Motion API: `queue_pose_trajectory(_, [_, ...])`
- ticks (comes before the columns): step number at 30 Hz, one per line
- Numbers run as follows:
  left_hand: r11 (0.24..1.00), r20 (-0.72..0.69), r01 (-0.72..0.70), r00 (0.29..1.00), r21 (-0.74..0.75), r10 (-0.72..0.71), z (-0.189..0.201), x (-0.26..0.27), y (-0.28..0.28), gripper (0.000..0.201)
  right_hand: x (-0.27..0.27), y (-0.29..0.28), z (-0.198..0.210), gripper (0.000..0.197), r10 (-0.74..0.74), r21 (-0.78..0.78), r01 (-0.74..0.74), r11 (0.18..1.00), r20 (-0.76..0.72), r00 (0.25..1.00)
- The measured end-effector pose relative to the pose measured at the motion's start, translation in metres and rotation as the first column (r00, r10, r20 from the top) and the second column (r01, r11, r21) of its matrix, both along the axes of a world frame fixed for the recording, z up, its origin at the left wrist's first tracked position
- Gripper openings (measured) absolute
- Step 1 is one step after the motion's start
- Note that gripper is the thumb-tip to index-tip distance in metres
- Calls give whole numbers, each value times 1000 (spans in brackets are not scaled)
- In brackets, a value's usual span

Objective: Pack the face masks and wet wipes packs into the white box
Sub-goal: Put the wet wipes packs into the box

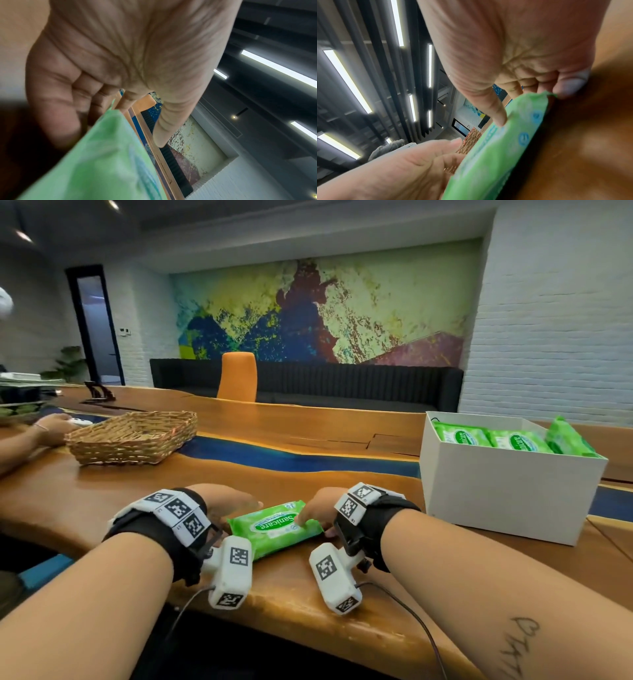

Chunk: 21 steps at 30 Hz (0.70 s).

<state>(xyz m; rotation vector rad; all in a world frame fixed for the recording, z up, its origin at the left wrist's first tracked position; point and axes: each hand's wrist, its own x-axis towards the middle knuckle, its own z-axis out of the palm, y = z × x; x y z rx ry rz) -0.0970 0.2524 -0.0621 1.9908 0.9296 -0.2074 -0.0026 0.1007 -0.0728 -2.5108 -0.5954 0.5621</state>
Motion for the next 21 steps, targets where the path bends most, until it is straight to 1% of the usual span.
queue_pose_trajectory(2, [998, 23, 18, 1000, -53, -16, -3, 5, -2, 47, 2, 2, 2, 44, 30, -46, -28, 999, 55, 998])
queue_pose_trajectory(3, [997, 34, 30, 999, -71, -28, -3, 9, 0, 48, 6, 2, 1, 39, 31, -31, -29, 999, 53, 998])
queue_pose_trajectory(4, [995, 46, 47, 998, -89, -43, -4, 12, 0, 48, 11, 2, 0, 31, 25, 30, -26, 999, 26, 999])
queue_pose_trajectory(5, [991, 65, 64, 996, -115, -57, -3, 14, -2, 45, 17, -1, -1, 21, 14, 153, -9, 988, -35, 999])
queue_pose_trajectory(6, [987, 78, 88, 994, -132, -78, 0, 16, -6, 42, 21, -5, 0, 13, 7, 304, 23, 952, -97, 995])
queue_pose_trajectory(8, [972, 122, 154, 984, -179, -133, 8, 17, -17, 34, 29, -15, 8, 18, -51, 553, 126, 824, -149, 987])
queue_pose_trajectory(9, [966, 154, 183, 976, -184, -156, 12, 19, -24, 30, 31, -22, 14, 21, -85, 638, 158, 753, -143, 986])
queue_pose_trajectory(11, [952, 267, 235, 947, -196, -178, 21, 23, -38, 27, 34, -36, 28, 24, -119, 776, 180, 604, -135, 984])
queue_pose_trajectory(13, [949, 408, 251, 900, -192, -155, 32, 31, -55, 29, 34, -57, 39, 30, -93, 885, 232, 404, -213, 973])
queue_pose_trajectory(14, [950, 476, 251, 869, -187, -136, 37, 36, -65, 30, 34, -68, 42, 36, -59, 906, 266, 329, -262, 963])
queue_pose_trajectory(15, [950, 532, 249, 839, -189, -114, 42, 41, -77, 30, 34, -78, 43, 46, -23, 909, 299, 291, -306, 952])
queue_pose_trajectory(16, [947, 578, 255, 810, -195, -99, 47, 46, -90, 30, 32, -88, 43, 53, -9, 898, 310, 312, -324, 946])
queue_pose_trajectory(17, [944, 614, 270, 783, -190, -100, 51, 51, -104, 29, 31, -98, 43, 58, -17, 879, 297, 374, -313, 950])
queue_pose_trajectory(18, [937, 637, 300, 761, -178, -122, 54, 55, -120, 28, 28, -109, 44, 57, -43, 856, 263, 445, -273, 961])
queue_pose_trajectory(19, [926, 656, 340, 739, -167, -153, 57, 58, -137, 26, 25, -121, 45, 53, -80, 838, 231, 495, -221, 972])
queue_pose_trajectory(20, [911, 672, 380, 718, -159, -182, 60, 62, -154, 24, 22, -133, 46, 46, -116, 831, 203, 518, -166, 979])
queue_pose_trajectory(21, [900, 683, 410, 701, -150, -205, 62, 65, -171, 22, 19, -146, 49, 39, -153, 834, 179, 522, -115, 982])
